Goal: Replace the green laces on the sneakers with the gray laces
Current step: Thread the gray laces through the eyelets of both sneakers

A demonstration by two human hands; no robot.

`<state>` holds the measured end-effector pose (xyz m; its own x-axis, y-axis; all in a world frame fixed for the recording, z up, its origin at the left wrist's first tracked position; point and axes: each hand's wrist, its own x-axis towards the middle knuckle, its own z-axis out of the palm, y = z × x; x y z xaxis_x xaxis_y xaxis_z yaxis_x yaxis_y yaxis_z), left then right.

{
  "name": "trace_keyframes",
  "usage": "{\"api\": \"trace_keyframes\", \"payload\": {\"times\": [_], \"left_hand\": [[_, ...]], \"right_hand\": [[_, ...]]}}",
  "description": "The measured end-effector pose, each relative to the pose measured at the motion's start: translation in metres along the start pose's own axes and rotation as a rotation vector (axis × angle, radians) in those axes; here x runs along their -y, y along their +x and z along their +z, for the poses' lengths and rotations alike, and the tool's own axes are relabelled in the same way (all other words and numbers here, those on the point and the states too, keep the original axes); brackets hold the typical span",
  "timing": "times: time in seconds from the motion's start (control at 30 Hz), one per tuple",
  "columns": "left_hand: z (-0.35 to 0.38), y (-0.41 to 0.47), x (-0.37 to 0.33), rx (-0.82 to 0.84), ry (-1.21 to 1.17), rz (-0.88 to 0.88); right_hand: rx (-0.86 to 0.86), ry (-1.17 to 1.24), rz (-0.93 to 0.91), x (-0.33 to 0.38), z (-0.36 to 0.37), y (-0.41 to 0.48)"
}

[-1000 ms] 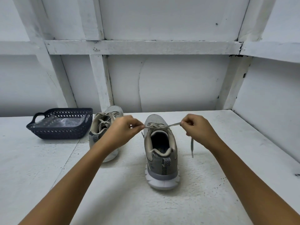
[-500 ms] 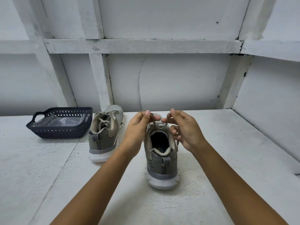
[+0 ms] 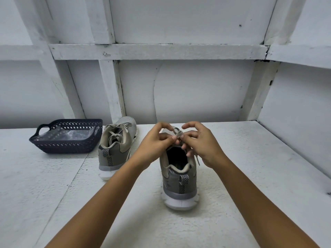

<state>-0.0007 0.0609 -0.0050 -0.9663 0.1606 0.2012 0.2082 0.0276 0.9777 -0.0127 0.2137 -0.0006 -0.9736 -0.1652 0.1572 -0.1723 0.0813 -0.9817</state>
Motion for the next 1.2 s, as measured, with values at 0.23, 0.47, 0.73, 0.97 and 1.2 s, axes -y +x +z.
{"api": "trace_keyframes", "payload": {"times": [0.23,0.47,0.73,0.97,1.2], "left_hand": [[-0.002,0.008,-0.001,-0.014,-0.02,-0.083],[0.009,0.004,0.005,-0.18,-0.039,-0.038],[0.004,0.012,0.03,-0.343,0.949,0.675],[-0.003,0.016,0.024,-0.35,1.195,0.729],[0.001,0.01,0.003,-0.015,0.361,0.09]], "right_hand": [[0.08,-0.04,-0.115,-0.001,-0.003,-0.002],[-0.035,-0.183,-0.156,-0.002,0.002,0.002],[-0.156,-0.142,0.026,0.0,0.009,0.013],[-0.098,-0.128,0.013,0.004,0.002,0.011],[-0.101,-0.329,-0.17,0.001,-0.003,-0.001]]}}
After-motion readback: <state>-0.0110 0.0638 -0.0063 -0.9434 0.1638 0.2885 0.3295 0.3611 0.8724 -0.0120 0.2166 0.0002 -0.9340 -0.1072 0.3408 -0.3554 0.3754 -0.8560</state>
